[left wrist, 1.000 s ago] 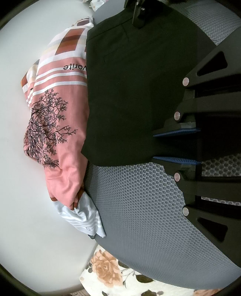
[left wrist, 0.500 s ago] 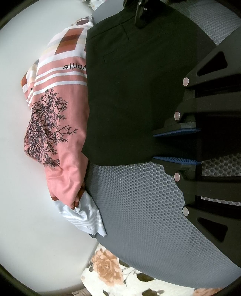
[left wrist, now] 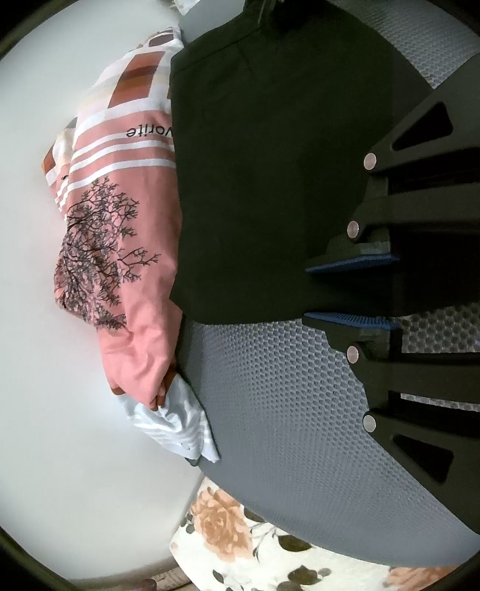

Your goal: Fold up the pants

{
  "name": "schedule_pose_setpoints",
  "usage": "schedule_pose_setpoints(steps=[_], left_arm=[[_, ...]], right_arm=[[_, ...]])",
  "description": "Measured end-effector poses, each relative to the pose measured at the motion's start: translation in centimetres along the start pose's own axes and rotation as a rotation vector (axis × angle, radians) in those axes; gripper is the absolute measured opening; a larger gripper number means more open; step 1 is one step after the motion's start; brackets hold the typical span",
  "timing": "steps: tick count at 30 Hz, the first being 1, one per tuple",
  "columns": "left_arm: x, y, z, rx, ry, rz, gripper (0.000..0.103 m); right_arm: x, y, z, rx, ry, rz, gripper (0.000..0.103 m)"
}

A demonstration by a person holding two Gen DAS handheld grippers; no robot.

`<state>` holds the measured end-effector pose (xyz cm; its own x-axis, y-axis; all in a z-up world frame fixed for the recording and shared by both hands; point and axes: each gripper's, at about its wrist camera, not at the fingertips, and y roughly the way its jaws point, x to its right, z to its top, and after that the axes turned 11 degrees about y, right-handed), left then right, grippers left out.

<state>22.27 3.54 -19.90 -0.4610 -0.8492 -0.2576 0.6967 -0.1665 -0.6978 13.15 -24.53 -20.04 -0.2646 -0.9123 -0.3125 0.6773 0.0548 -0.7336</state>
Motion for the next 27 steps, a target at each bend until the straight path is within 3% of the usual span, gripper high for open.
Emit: schedule_pose_setpoints(steps=[2, 4, 10, 14, 16, 22, 27], left_arm=[[-0.2, -0.3, -0.1, 0.01, -0.012, 0.023, 0.035], [-0.2, -1.0, -0.4, 0.017, -0.023, 0.086, 0.061], [1.2, -5.9, -1.0, 0.098, 0.004, 0.171, 0.09], [2.1, -11.1, 0.4, 0.177, 0.033, 0.168, 0.093], [2.3, -14.4, 1.4, 0.225, 0.013, 0.201, 0.099], [2.7, -26.4, 3.5, 0.466, -0.047, 0.211, 0.103], [3.4, -32.7, 5.2, 0.541, -0.057, 0.174, 0.103]], right_arm=[[-0.3, -1.8, -0.8, 0.032, 0.01, 0.015, 0.103], [-1.1, -4.1, -1.9, 0.067, -0.011, 0.025, 0.103], [-1.9, -10.0, -4.8, 0.108, -0.032, 0.108, 0.103], [-1.8, -13.6, -5.8, 0.134, -0.018, 0.141, 0.103], [-2.0, -15.0, -5.8, 0.157, -0.021, 0.147, 0.103], [-2.2, -20.2, -5.4, 0.247, -0.004, 0.192, 0.103], [-3.2, -24.2, -5.0, 0.319, -0.015, 0.249, 0.103]])
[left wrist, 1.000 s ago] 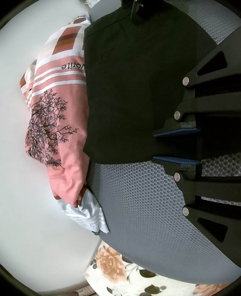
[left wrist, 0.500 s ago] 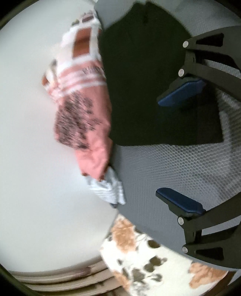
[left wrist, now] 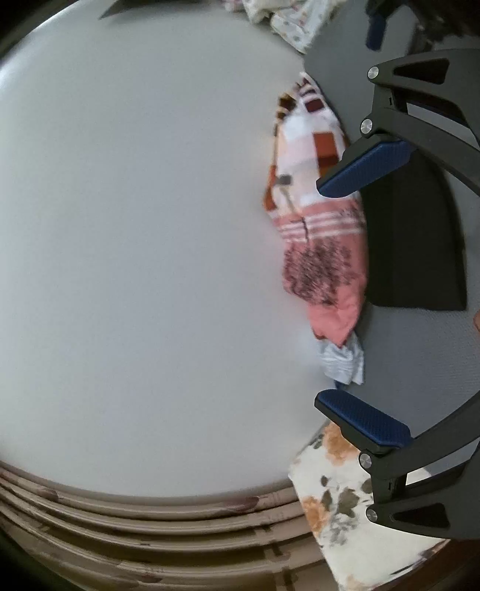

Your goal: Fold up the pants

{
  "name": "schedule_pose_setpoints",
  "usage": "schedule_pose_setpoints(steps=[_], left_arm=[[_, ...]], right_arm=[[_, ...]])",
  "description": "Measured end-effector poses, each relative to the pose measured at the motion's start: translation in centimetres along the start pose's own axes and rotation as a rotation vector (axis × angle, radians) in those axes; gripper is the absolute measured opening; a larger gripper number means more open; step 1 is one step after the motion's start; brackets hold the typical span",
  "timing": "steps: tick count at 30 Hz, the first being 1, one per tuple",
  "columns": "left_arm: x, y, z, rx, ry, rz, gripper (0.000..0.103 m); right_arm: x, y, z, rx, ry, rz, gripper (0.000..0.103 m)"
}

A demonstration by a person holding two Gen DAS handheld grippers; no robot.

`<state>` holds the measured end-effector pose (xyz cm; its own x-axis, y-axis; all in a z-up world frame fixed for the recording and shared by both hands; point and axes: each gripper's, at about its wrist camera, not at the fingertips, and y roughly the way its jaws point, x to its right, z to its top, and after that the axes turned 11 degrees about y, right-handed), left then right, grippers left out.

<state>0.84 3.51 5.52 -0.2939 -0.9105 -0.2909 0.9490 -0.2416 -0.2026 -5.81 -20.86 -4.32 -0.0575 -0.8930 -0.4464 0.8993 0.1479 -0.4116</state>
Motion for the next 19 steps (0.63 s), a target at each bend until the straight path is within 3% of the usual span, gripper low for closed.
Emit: schedule_pose_setpoints(steps=[5, 10, 13, 19], left_arm=[[0.1, -1.8, 1.7, -0.019, -0.029, -0.066, 0.103], [1.5, -2.5, 1.1, -0.034, 0.022, 0.001, 0.103], [1.9, -2.3, 0.3, -0.067, 0.011, -0.028, 0.103], [1.3, -1.3, -1.1, -0.141, -0.021, -0.013, 0.103]], right_arm=[[-2.3, -2.5, 0.9, 0.046, -0.031, 0.051, 0.103], [-3.8, -3.6, 0.6, 0.048, -0.064, 0.068, 0.103], [-4.3, -3.8, 0.4, 0.047, -0.078, 0.074, 0.103], [-5.0, -3.4, 0.1, 0.021, -0.078, 0.087, 0.103]])
